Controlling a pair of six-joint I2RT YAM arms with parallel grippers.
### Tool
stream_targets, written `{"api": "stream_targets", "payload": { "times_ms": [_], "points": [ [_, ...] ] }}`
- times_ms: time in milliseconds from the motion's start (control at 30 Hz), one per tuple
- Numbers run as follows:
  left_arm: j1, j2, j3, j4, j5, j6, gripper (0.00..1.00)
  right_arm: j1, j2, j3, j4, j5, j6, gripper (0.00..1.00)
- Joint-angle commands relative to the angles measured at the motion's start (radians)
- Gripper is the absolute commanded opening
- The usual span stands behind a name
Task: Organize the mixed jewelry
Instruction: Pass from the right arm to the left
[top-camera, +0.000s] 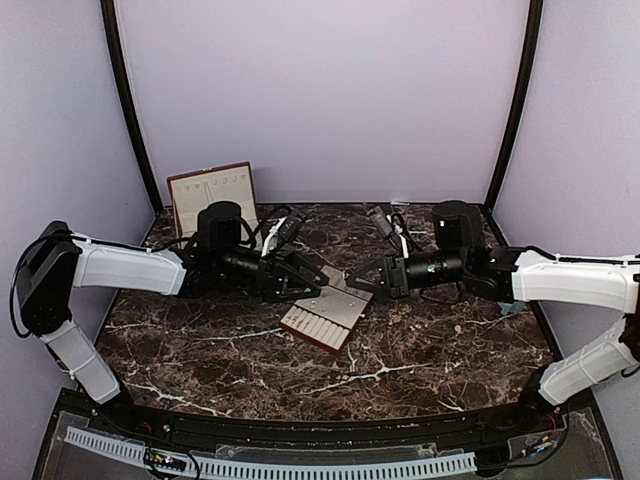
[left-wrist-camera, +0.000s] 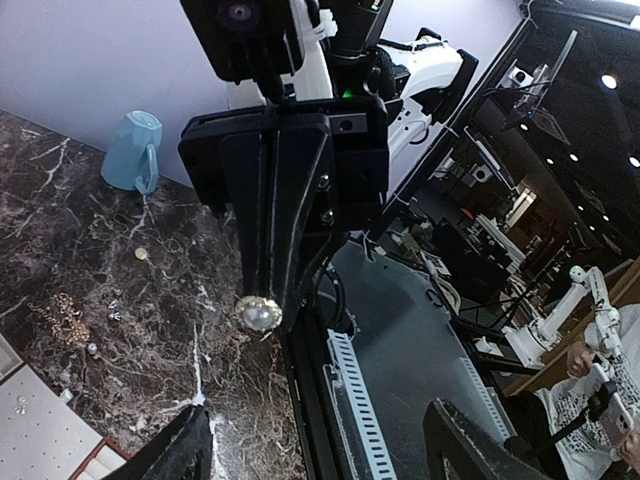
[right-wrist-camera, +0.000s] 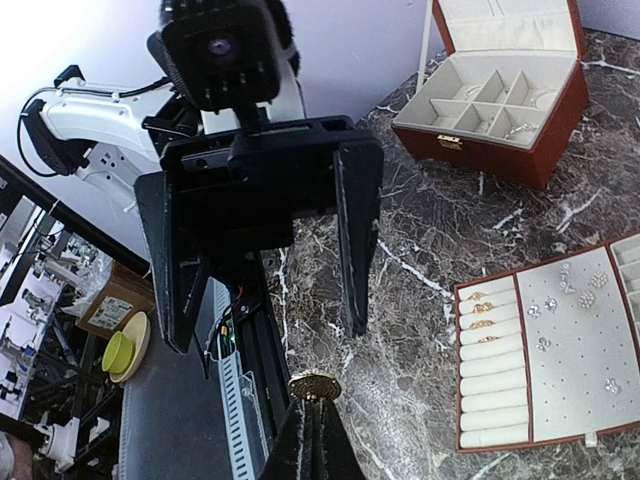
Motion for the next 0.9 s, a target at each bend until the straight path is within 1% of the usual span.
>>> {"api": "stream_targets", "payload": {
  "times_ms": [0, 100, 333, 567, 633, 767, 833, 867],
  "points": [
    [-0.012, 0.031, 0.021, 0.165, 0.102, -0.147, 0.75, 0.022, 0.021, 0.057, -0.017, 0.018, -0.087, 0.00],
    [-0.020, 0.044, 0.019, 0.208, 0.110, -0.199, 0.74, 0.031, 0.035, 0.080, -0.027, 0.020, -0.108, 0.00],
    [-0.025, 0.067, 0.020, 0.245, 0.106, -0.244, 0.73, 0.060, 0.073, 0.111, -0.043, 0.030, -0.129, 0.00],
    [-0.026, 0.070, 0.025, 0.196, 0.071, -0.222, 0.70, 0.074, 0.088, 0.120, -0.037, 0.023, -0.124, 0.00],
    [-0.027, 0.069, 0.027, 0.186, 0.058, -0.218, 0.68, 0.078, 0.094, 0.121, -0.033, 0.023, -0.122, 0.00],
    [-0.026, 0.067, 0.030, 0.165, 0.045, -0.205, 0.61, 0.081, 0.100, 0.119, -0.021, 0.029, -0.119, 0.00],
    [-0.025, 0.065, 0.029, 0.161, 0.042, -0.200, 0.56, 0.081, 0.105, 0.120, -0.019, 0.029, -0.118, 0.00],
    [-0.025, 0.065, 0.029, 0.160, 0.040, -0.200, 0.51, 0.082, 0.107, 0.120, -0.019, 0.029, -0.117, 0.00]
  ]
}}
